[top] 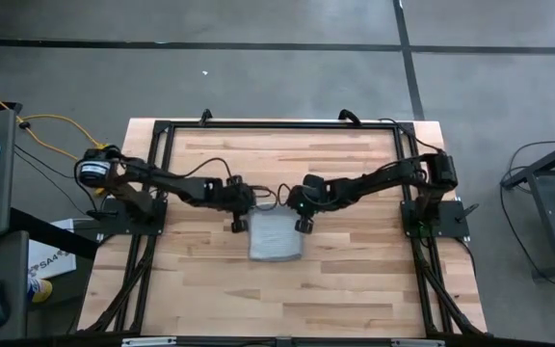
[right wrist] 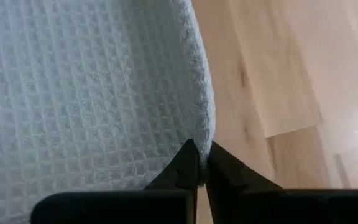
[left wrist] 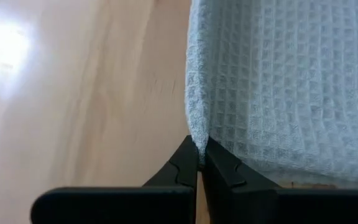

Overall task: Fold microfiber towels
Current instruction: Fold the gray microfiber cloth

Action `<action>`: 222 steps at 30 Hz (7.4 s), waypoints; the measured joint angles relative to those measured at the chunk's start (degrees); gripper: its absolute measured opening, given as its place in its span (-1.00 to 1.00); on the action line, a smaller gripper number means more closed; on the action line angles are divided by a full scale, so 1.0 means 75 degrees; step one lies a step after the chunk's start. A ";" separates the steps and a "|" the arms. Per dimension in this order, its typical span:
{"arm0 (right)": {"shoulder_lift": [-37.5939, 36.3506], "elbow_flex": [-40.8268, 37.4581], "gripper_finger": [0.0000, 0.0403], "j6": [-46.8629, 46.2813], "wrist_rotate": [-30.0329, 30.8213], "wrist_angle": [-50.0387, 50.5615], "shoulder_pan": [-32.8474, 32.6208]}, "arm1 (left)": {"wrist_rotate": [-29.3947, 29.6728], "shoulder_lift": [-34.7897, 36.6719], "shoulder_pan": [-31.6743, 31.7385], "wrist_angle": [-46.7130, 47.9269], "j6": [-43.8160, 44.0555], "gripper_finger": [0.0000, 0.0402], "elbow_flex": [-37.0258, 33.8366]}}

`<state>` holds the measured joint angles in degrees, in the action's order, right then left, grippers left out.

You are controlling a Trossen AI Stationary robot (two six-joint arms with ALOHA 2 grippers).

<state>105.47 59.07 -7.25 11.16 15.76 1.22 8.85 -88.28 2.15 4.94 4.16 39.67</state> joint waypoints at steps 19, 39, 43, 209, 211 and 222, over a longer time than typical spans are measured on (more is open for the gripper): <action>0.0000 -0.0003 -0.97 -0.0065 0.2927 0.0043 -0.2158 | 0.2876 0.0130 -0.2507 0.0151 0.0575 -0.99 0.0010; 0.0006 -0.0012 -0.97 -0.0148 0.3924 -0.0419 -0.3997 | 0.3911 0.0136 -0.4531 -0.0521 0.1173 -0.99 0.0016; 0.0006 -0.0012 -0.97 -0.0008 0.3906 -0.0731 -0.4149 | 0.3930 0.0136 -0.4773 -0.0520 0.1374 -0.99 0.0016; 0.0248 0.0095 -0.02 0.0775 0.1997 -0.2076 -0.5227 | 0.2701 -0.1371 -0.5787 0.1070 0.0610 0.21 0.2565; 0.0177 0.0200 -0.06 0.0782 0.2148 -0.2095 -0.5190 | 0.2960 -0.1371 -0.5782 0.1342 0.0722 0.21 0.2652; 0.0076 0.0250 -0.55 0.0057 0.0625 -0.1937 -0.4110 | 0.2502 -0.1371 -0.4979 0.1995 0.1897 -0.25 0.2659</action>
<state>106.04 60.94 -6.82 15.85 1.23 -29.60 27.61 -98.56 -35.20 19.90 18.39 59.61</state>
